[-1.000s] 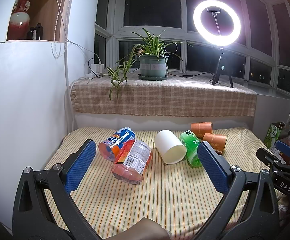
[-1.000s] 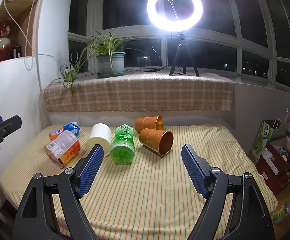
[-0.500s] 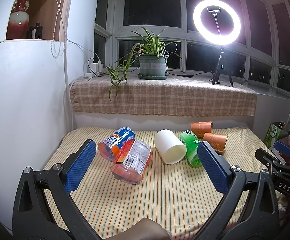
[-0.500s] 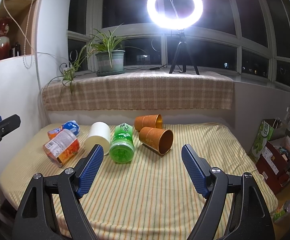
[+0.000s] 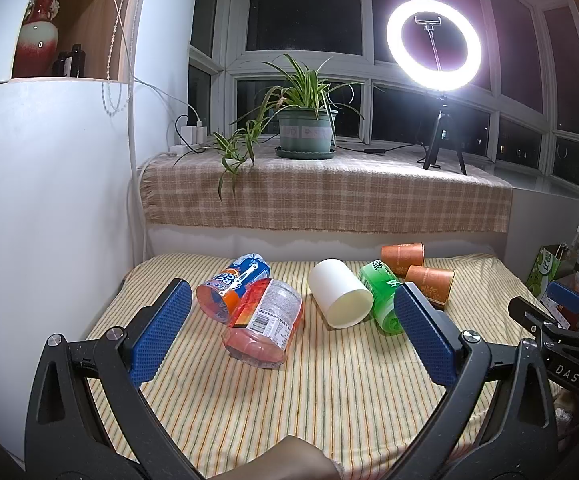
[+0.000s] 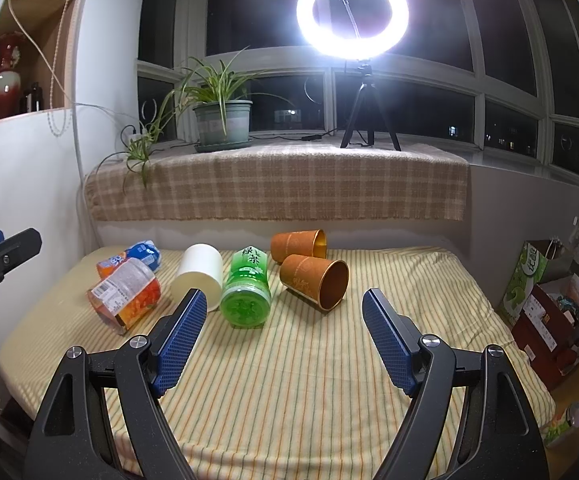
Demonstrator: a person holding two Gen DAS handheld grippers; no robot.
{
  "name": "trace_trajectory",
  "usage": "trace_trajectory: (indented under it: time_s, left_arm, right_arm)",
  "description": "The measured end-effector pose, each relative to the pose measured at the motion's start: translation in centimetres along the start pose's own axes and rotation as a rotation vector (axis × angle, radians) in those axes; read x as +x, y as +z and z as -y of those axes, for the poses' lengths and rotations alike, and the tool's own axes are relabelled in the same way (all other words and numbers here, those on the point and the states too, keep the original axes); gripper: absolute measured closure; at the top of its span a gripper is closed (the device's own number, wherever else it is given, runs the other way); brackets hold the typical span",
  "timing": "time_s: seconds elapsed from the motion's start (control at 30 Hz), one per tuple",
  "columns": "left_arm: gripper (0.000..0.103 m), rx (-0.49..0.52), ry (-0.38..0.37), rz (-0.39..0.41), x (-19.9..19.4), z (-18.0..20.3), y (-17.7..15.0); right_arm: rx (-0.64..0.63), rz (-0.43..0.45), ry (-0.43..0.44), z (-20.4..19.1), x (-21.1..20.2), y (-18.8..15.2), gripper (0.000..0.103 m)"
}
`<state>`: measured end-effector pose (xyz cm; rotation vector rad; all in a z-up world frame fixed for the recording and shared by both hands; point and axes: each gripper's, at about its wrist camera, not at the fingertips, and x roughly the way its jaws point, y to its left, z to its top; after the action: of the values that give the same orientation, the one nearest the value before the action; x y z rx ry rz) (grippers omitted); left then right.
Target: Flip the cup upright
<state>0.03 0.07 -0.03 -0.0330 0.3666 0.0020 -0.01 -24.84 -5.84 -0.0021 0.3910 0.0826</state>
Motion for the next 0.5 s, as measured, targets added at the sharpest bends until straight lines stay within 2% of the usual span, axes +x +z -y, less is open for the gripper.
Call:
trace_trajectory:
  time_s: [0.5]
  left_arm:
    - [0.000,-0.001,-0.001,-0.002,0.01,0.00,0.01]
  right_arm:
    - [-0.007,-0.007,0.007,-0.39,0.23,0.06,0.023]
